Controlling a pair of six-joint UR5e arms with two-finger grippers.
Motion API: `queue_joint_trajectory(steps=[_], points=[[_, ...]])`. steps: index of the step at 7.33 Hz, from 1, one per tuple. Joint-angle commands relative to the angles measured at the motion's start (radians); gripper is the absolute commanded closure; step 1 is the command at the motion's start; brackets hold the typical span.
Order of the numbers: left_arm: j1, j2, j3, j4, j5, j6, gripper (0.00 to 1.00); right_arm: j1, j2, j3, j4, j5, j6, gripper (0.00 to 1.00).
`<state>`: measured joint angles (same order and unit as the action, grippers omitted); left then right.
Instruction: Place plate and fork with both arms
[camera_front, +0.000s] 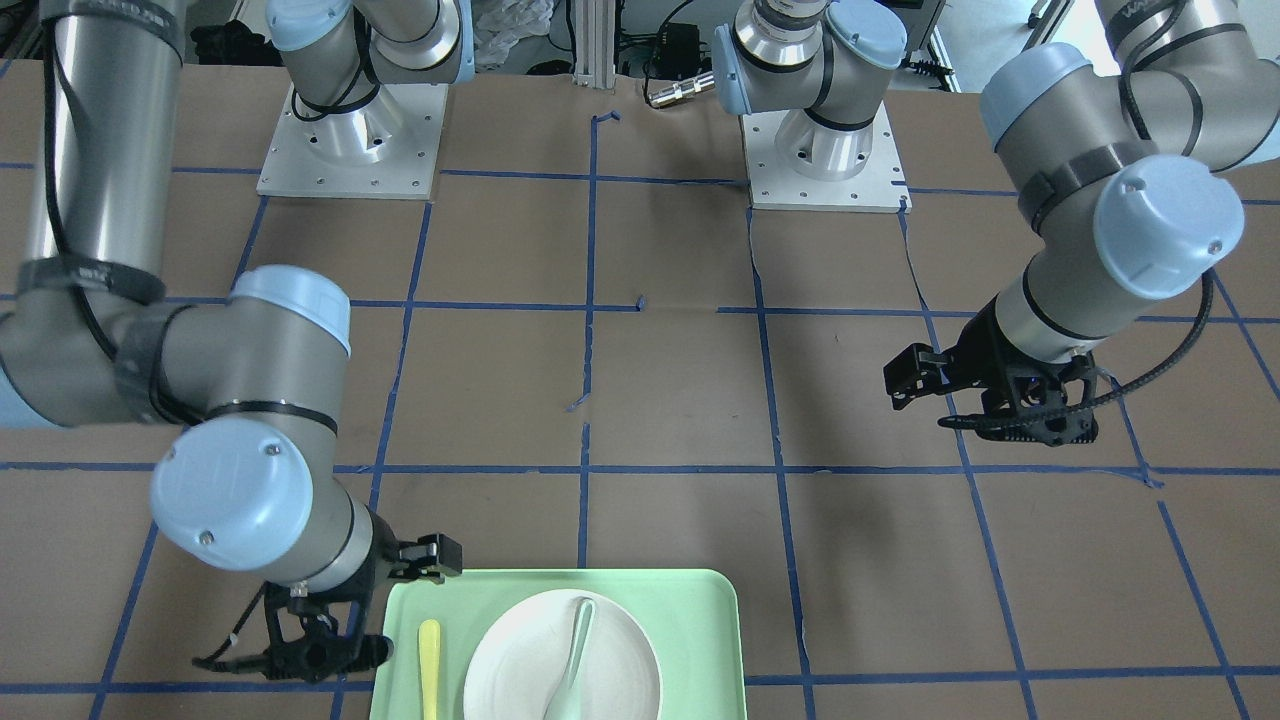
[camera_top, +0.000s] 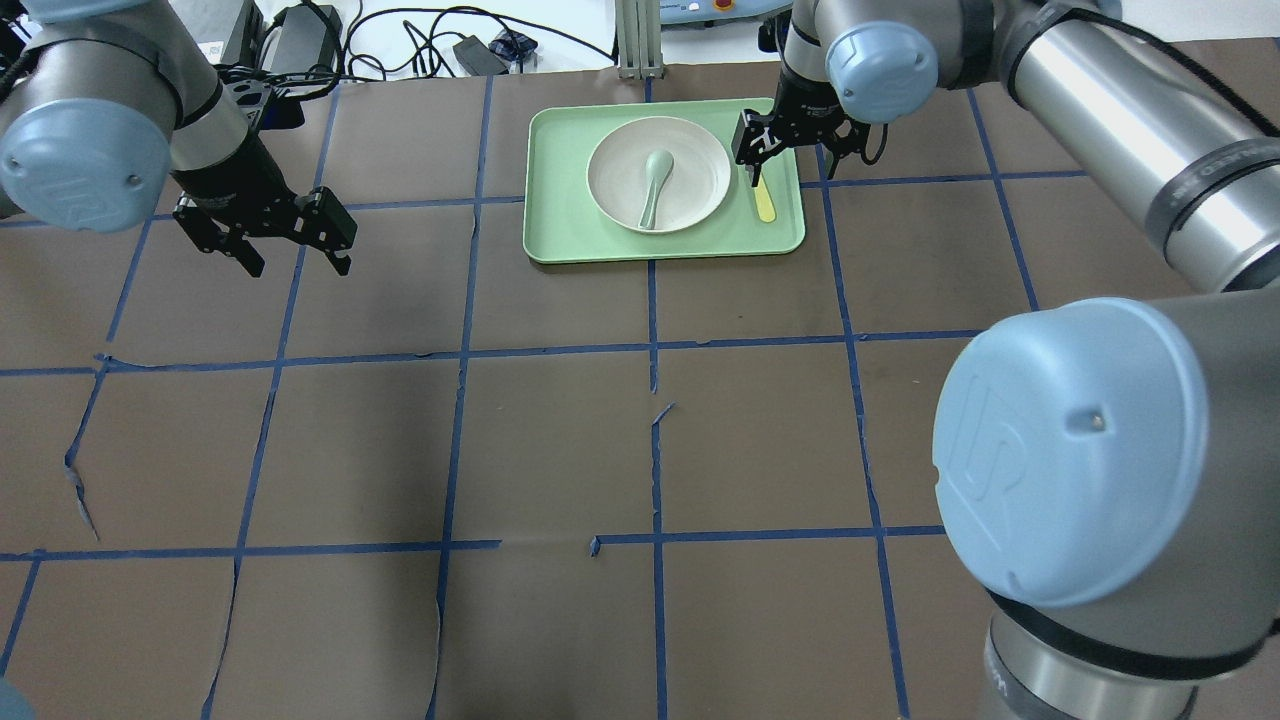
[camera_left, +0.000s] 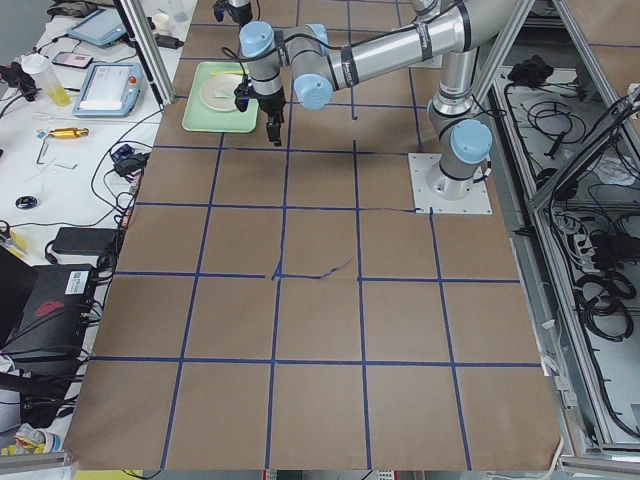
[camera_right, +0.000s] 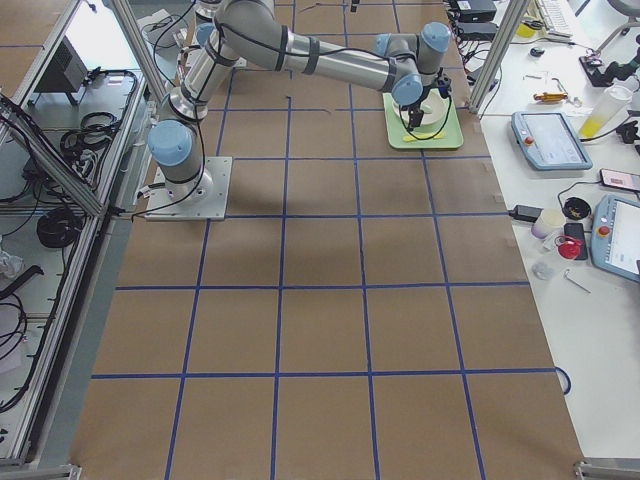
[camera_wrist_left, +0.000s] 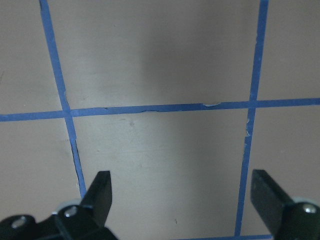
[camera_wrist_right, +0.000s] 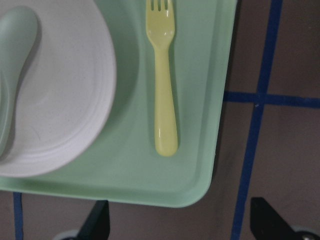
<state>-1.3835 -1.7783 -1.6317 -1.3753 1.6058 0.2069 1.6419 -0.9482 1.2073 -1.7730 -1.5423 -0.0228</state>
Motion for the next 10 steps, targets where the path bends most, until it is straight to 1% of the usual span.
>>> queue_joint_trajectory(steps=[1,2,3,4,5,6,8,9,10], points=[[0.000,0.062,0.000,-0.028,0.101,-0.009,0.00,-0.005,-0.206,0.078,0.144,-0.063,-0.014,0.00],[0.000,0.086,0.003,-0.030,0.103,-0.009,0.00,-0.016,-0.266,0.118,0.212,-0.093,-0.016,0.00],[-0.003,0.097,-0.008,-0.030,0.099,-0.017,0.00,-0.019,-0.340,0.135,0.257,-0.152,-0.017,0.00],[-0.011,0.100,-0.011,-0.031,0.097,-0.050,0.00,-0.014,-0.381,0.136,0.292,-0.148,-0.002,0.00],[-0.011,0.111,0.004,-0.068,0.064,-0.085,0.00,-0.001,-0.409,0.138,0.329,-0.139,0.003,0.00],[-0.021,0.105,0.007,-0.074,0.045,-0.098,0.00,0.004,-0.411,0.141,0.334,-0.071,0.041,0.00],[-0.089,0.099,0.041,-0.100,0.017,-0.170,0.00,0.009,-0.409,0.146,0.339,-0.061,0.053,0.00],[-0.123,0.097,0.062,-0.108,-0.001,-0.172,0.00,0.018,-0.411,0.175,0.328,-0.059,0.058,0.00],[-0.147,0.093,0.065,-0.108,-0.042,-0.172,0.00,0.024,-0.411,0.210,0.304,-0.067,0.058,0.00]])
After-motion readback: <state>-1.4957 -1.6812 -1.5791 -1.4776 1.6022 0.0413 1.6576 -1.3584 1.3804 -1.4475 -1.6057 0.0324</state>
